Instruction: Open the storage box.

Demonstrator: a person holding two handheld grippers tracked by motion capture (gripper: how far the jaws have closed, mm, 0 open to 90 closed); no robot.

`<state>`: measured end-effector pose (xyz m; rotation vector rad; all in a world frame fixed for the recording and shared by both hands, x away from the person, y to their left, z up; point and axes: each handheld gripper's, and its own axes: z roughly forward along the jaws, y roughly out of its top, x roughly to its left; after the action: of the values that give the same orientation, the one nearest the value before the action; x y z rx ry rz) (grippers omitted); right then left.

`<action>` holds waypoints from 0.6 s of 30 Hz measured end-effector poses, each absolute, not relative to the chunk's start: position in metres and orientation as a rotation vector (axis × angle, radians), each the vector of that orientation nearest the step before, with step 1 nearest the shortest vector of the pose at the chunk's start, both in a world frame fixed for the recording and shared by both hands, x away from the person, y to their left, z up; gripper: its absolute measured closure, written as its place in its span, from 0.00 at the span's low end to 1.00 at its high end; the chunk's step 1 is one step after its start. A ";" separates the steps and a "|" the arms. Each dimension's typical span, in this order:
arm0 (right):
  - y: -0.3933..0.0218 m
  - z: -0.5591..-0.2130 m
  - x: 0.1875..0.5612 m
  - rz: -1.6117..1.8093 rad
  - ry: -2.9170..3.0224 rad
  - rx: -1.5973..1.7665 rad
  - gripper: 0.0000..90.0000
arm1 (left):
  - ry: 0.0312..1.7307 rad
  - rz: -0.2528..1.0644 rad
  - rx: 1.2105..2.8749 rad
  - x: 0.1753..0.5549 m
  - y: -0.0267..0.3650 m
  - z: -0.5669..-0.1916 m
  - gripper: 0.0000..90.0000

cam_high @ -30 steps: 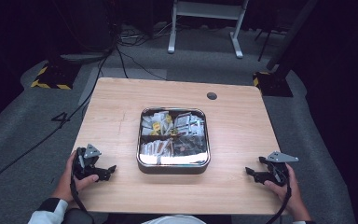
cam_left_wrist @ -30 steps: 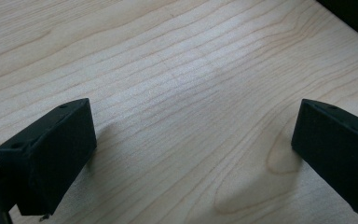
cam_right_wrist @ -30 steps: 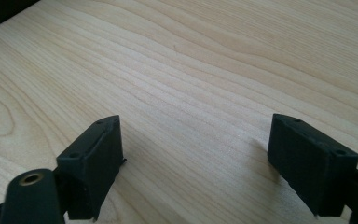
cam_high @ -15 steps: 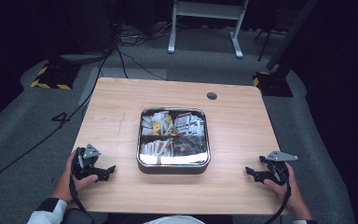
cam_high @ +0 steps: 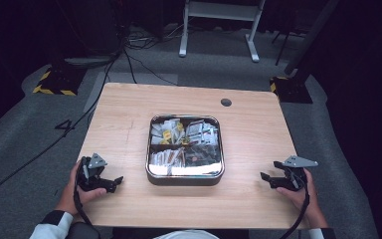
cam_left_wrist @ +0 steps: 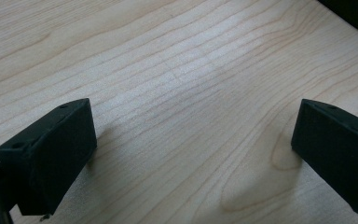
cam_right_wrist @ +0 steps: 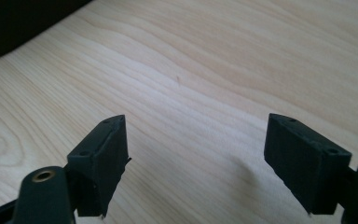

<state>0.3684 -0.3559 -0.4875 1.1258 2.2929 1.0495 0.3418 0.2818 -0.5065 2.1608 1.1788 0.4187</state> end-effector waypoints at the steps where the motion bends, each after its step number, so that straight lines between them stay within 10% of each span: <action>1: -0.356 -0.487 0.368 1.049 2.293 1.126 0.25 | 1.180 0.419 2.160 0.342 0.282 -0.506 0.00; 18: -0.320 -0.453 0.383 1.101 2.326 0.963 0.28 | 1.179 0.419 2.160 0.342 0.282 -0.507 0.00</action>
<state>0.3825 -0.3201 -0.4530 0.9631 2.3257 1.1015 0.3418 0.2819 -0.5065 2.1595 1.1794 0.4193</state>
